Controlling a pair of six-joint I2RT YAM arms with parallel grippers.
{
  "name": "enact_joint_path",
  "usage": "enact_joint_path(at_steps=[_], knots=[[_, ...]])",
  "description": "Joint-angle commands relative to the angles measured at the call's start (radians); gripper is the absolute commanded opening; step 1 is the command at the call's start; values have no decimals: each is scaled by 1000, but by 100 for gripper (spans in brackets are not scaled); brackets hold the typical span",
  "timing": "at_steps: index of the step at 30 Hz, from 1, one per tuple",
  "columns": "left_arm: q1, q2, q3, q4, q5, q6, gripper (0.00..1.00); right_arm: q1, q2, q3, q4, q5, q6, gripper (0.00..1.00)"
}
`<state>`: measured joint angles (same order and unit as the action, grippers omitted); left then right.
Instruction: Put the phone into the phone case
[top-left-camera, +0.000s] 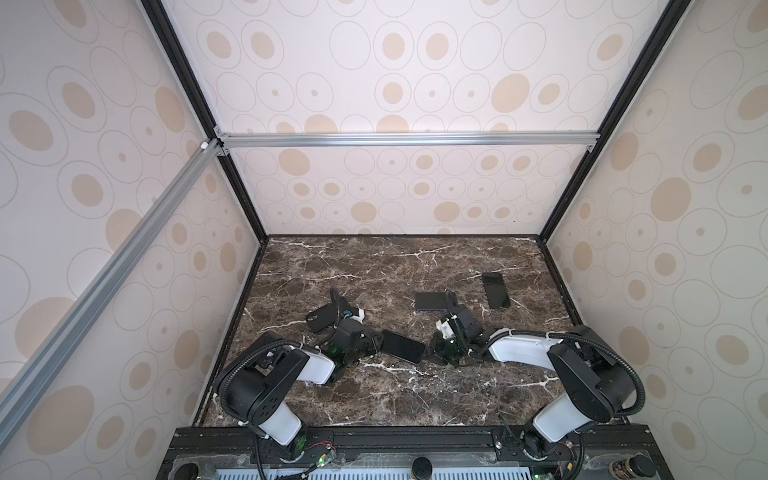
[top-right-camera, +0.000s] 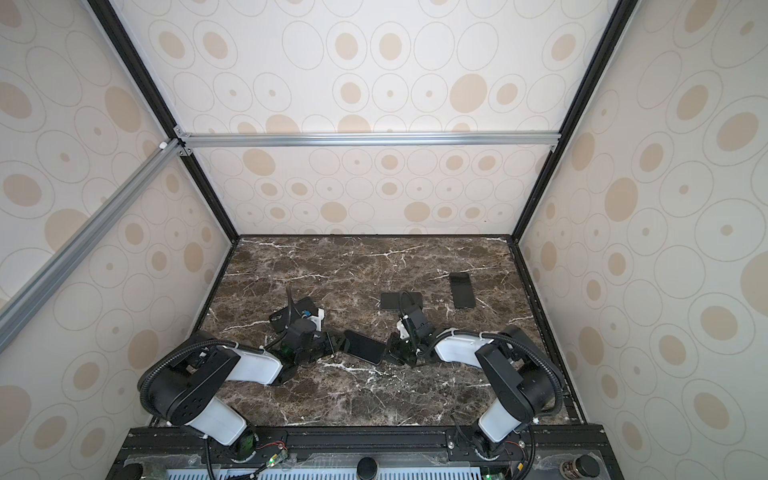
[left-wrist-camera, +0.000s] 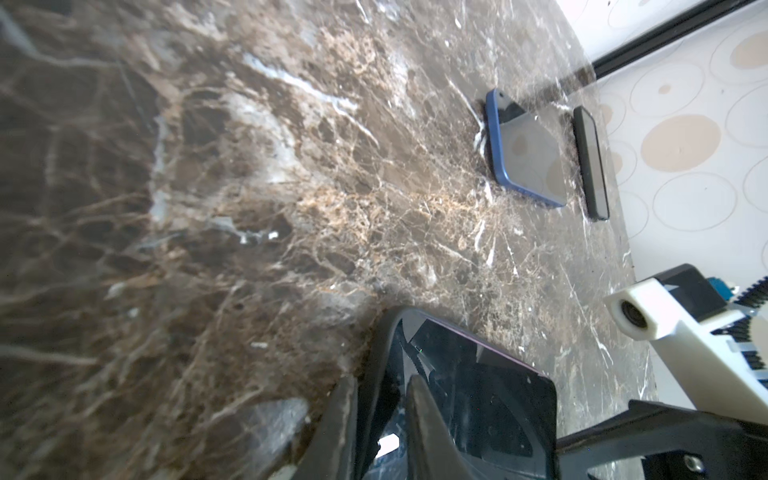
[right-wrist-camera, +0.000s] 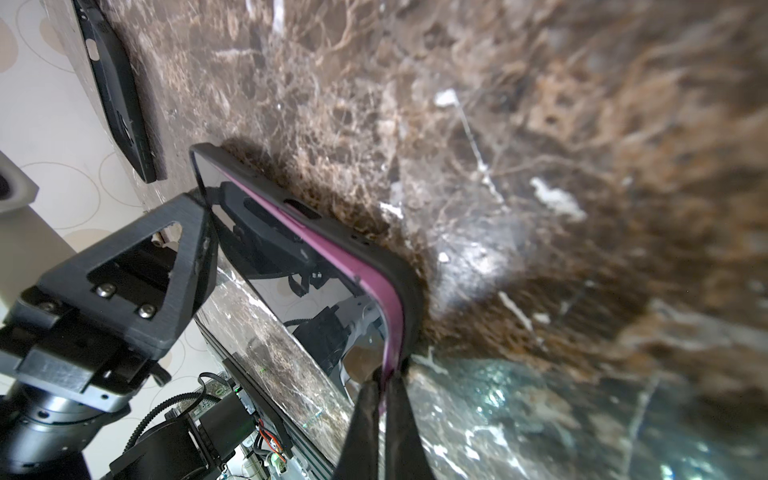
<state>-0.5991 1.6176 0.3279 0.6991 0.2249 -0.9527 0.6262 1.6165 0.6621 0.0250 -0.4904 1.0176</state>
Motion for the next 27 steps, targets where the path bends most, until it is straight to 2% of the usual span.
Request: enact_joint_path(at_steps=[1, 4, 7, 12, 14, 18, 24, 27], knots=[[-240, 115, -130, -301, 670, -170, 21, 43, 203, -41, 14, 164, 21, 5], [-240, 122, -130, -301, 676, -160, 21, 43, 217, -37, 34, 163, 32, 5], [-240, 130, -78, -408, 657, -75, 21, 43, 195, -29, 30, 167, 32, 6], [-210, 75, -13, -605, 549, 29, 23, 37, 75, 8, -163, 231, -45, 8], [-200, 45, 6, -659, 513, 54, 27, 27, 34, 19, -224, 242, -77, 9], [-190, 39, 37, -703, 506, 85, 29, 16, 15, 49, -308, 254, -125, 12], [-190, 47, 66, -707, 524, 101, 26, 0, 37, 8, -247, 210, -106, 11], [-190, 47, 62, -699, 533, 98, 24, -2, 44, -46, -159, 175, -61, 11]])
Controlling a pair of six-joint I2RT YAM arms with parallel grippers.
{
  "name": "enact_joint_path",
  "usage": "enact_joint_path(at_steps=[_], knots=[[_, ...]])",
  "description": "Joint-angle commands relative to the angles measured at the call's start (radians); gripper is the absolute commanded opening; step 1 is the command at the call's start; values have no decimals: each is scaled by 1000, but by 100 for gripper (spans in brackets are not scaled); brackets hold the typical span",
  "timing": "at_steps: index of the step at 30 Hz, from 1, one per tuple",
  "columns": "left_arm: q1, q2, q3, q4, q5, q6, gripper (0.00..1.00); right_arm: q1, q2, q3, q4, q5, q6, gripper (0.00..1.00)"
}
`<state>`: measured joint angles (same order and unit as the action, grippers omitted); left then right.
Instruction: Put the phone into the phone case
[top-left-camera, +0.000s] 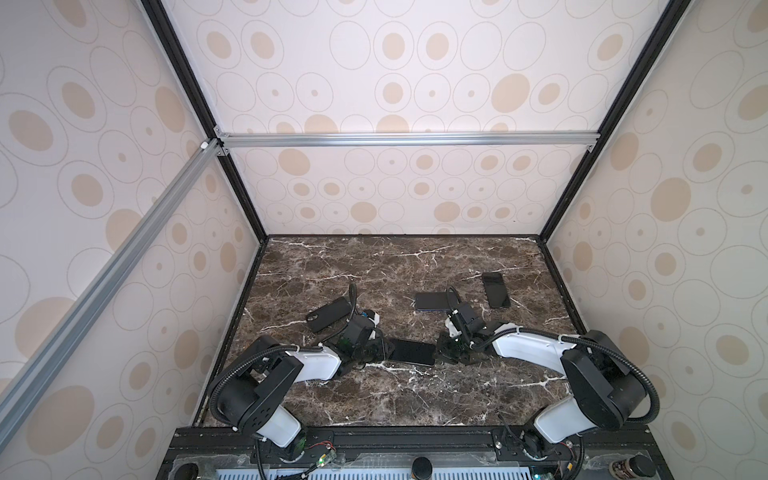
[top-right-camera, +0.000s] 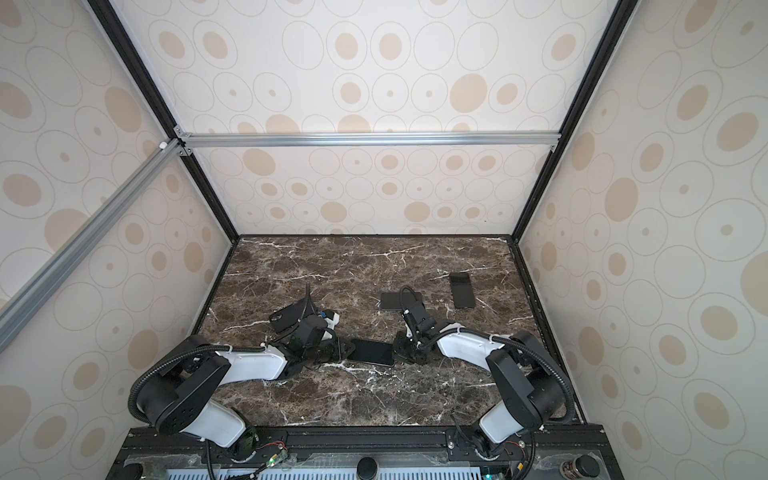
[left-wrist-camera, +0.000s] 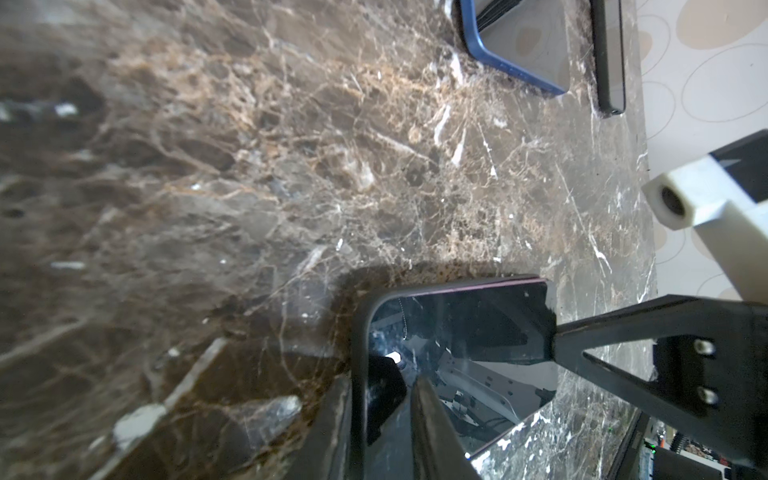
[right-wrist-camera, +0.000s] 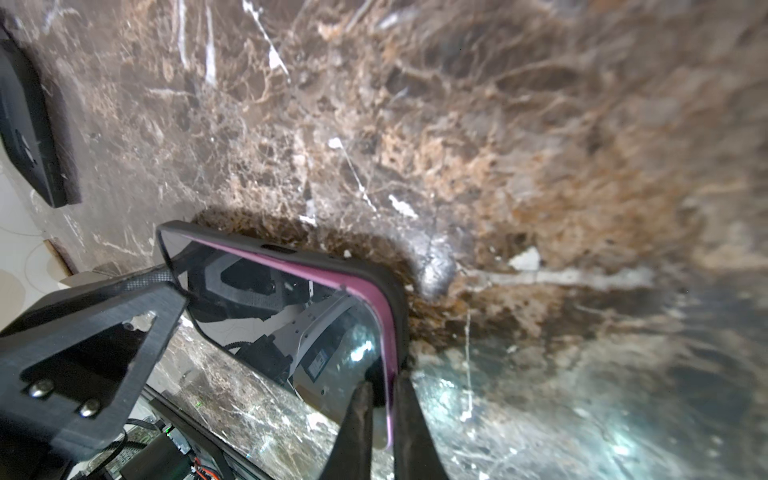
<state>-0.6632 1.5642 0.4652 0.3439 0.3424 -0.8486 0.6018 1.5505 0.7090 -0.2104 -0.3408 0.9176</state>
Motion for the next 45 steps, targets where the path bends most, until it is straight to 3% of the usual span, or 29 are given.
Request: enact_joint_path(at_steps=[1, 12, 21, 23, 37, 45], knots=[[-127, 104, -79, -338, 422, -10, 24, 23, 113, -111, 107, 18, 56, 9], [-154, 132, -112, -276, 457, -40, 21, 30, 230, -138, 210, -37, 100, 6], [-155, 124, -108, -283, 441, -42, 21, 102, 340, -73, 162, -26, 107, 5], [-157, 119, -108, -282, 441, -43, 21, 109, 365, -55, 152, -29, 105, 1], [-160, 128, -123, -263, 445, -60, 20, 143, 507, -14, 241, -82, 144, 0], [-164, 98, -169, -215, 440, -106, 20, 153, 511, 27, 186, -72, 125, 0]])
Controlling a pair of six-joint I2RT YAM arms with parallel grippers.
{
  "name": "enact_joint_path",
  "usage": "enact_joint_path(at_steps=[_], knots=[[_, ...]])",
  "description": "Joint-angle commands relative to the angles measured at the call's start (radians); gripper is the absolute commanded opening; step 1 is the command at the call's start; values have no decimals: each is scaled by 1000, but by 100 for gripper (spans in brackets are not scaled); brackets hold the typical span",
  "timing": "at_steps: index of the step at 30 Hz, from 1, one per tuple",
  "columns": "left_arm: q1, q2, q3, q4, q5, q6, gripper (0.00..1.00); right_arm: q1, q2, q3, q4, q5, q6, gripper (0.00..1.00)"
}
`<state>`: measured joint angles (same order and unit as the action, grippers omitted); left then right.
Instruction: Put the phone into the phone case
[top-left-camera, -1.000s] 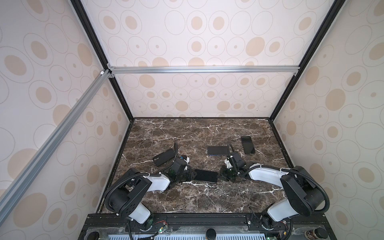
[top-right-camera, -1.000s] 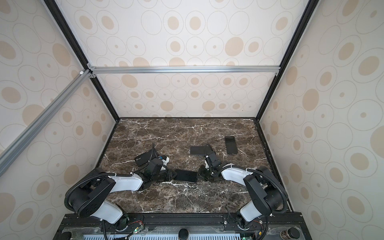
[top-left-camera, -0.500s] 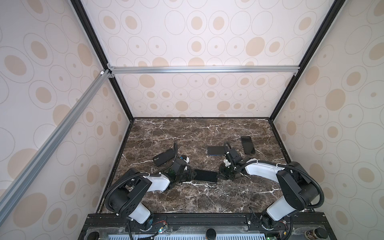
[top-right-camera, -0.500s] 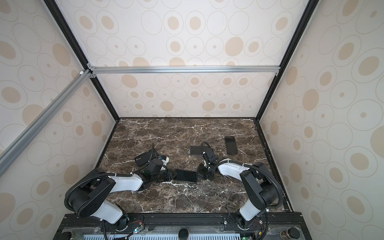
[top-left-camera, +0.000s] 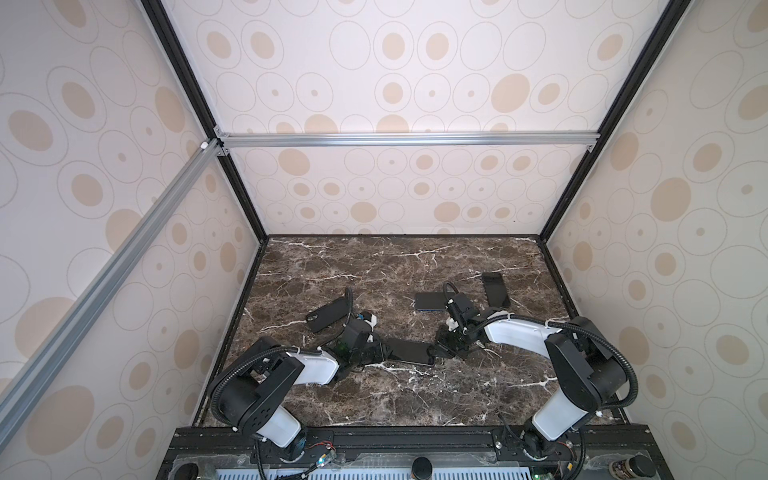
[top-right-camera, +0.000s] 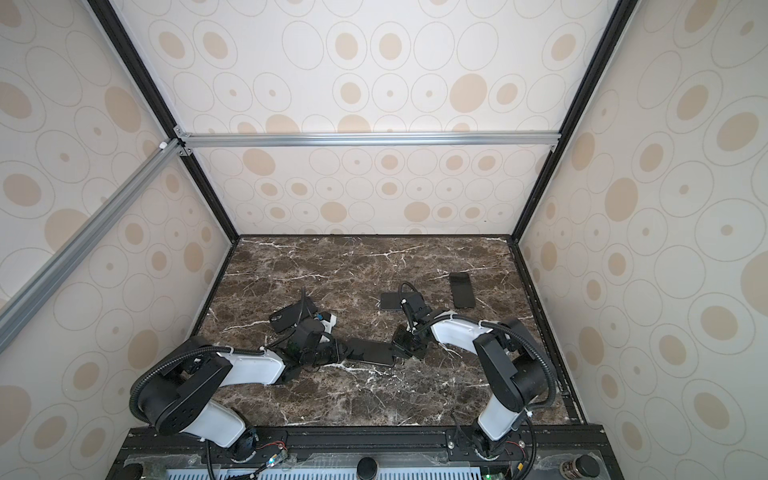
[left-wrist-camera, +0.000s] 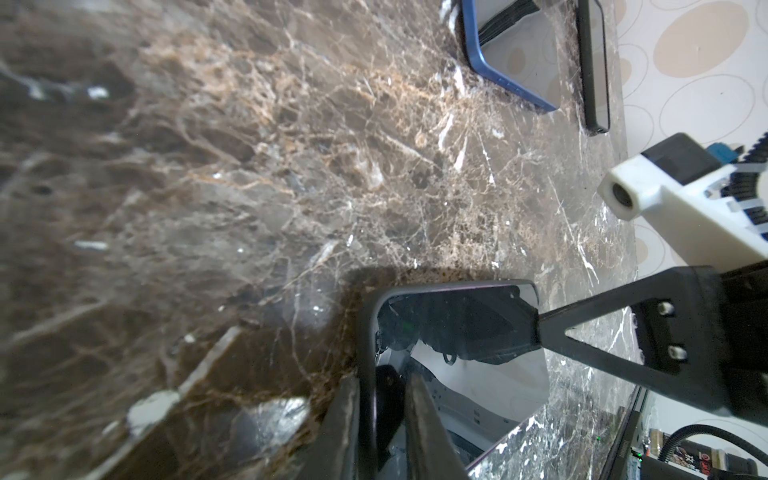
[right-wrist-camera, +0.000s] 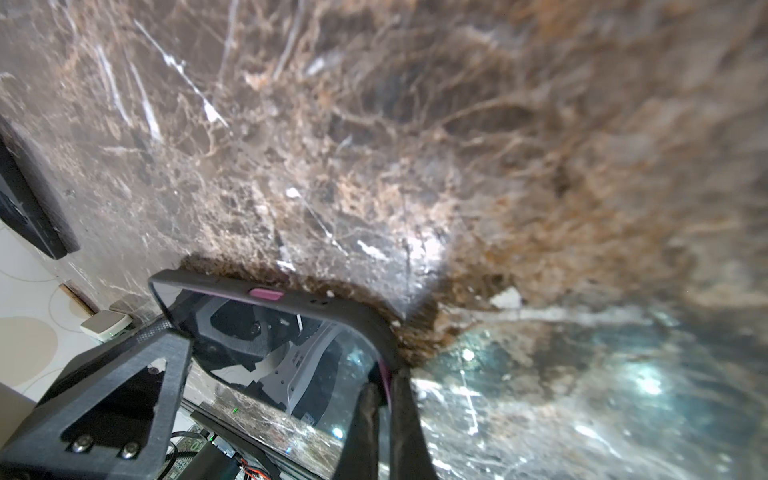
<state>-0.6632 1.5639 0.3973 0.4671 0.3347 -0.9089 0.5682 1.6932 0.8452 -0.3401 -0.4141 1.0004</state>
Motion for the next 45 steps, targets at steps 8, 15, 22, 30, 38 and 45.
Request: enact_joint_path(at_steps=[8, 15, 22, 30, 38, 45], knots=[[-157, 48, -112, -363, 391, -50, 20, 186, 11, -56, -5, 175, -88, 2], [-139, 50, -104, -375, 353, -29, 21, 176, -113, 29, -181, 252, -170, 13], [-123, 36, -100, -405, 323, -5, 21, 138, -252, 41, -272, 256, -210, 15], [-115, 33, -57, -441, 308, 15, 22, 66, -388, -42, -382, 247, -244, 21], [-110, 28, -38, -449, 279, 0, 27, -9, -360, -150, -240, 112, -252, 21], [-110, 25, -34, -444, 257, -16, 28, -33, -320, -205, -158, 37, -255, 19]])
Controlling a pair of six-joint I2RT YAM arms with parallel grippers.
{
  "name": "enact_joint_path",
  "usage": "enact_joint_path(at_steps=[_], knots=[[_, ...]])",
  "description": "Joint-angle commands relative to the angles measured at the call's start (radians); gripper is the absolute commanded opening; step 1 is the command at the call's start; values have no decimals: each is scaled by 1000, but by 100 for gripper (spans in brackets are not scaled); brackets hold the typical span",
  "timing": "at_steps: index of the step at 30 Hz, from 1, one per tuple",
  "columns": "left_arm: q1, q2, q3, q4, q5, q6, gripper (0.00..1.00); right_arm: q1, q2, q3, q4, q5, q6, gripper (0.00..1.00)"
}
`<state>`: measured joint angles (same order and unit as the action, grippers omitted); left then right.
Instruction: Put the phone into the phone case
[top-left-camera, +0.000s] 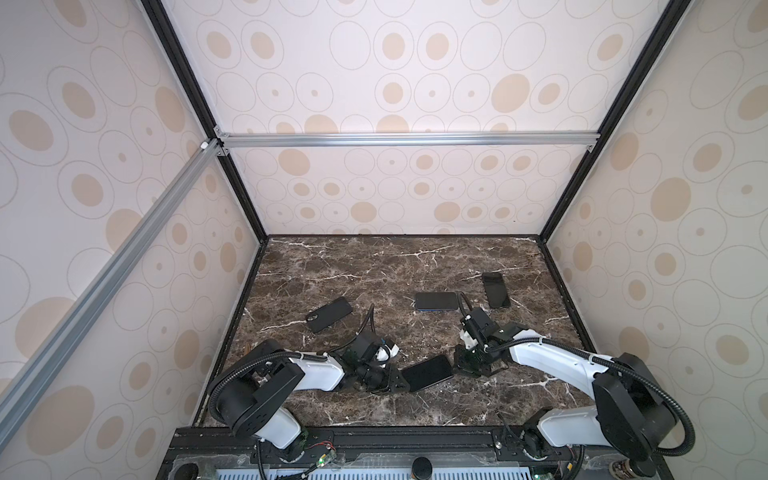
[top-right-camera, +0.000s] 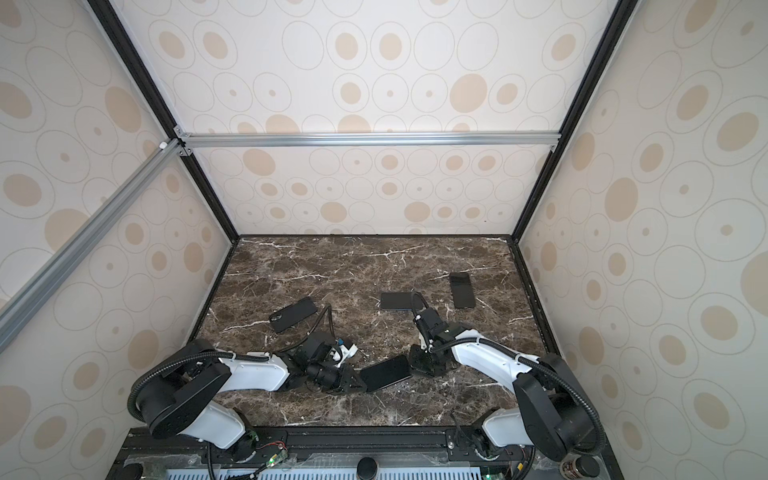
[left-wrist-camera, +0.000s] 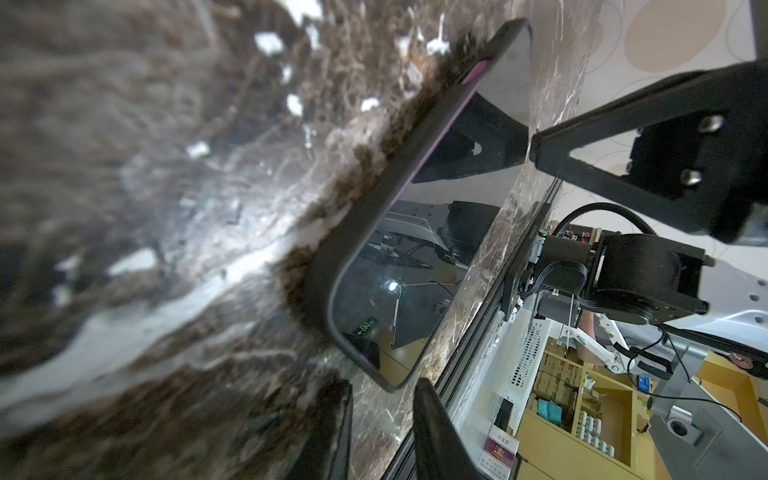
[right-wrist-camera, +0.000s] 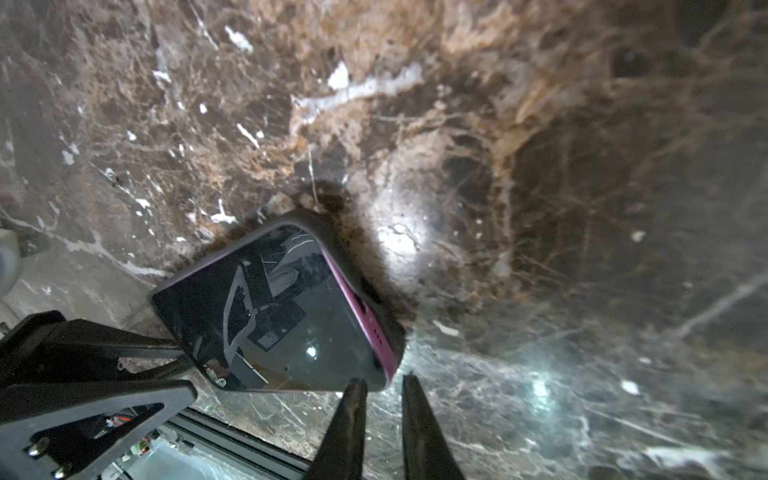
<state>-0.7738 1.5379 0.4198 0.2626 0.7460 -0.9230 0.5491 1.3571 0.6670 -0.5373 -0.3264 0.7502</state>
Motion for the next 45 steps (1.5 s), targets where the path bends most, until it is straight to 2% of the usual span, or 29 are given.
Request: enact_joint_path(at_steps=[1, 12, 17, 29, 36, 39, 42, 44, 45], knots=[[2, 53, -56, -236, -155, -5, 28, -17, 23, -30, 41, -58, -10, 18], [2, 69, -47, -219, -160, -18, 28, -35, 69, -83, 83, -98, -23, 7], [2, 84, -44, -206, -166, -17, 28, -31, 81, -141, 101, -128, -16, 6], [1, 103, -55, -175, -171, -36, 28, 56, 273, -149, 122, -51, -35, 6], [2, 105, -59, -177, -171, -39, 27, 106, 381, -133, 153, -46, -31, 5], [2, 104, -57, -183, -166, -37, 27, 121, 361, -105, 101, -26, -37, 5], [14, 77, -44, -233, -200, -22, 27, 130, 251, -48, -21, 29, -49, 6], [54, 47, -37, -247, -216, -13, 28, 130, 139, 33, -142, 104, -69, 11], [82, 42, -27, -260, -222, 4, 29, 129, 95, 74, -181, 138, -83, 17]])
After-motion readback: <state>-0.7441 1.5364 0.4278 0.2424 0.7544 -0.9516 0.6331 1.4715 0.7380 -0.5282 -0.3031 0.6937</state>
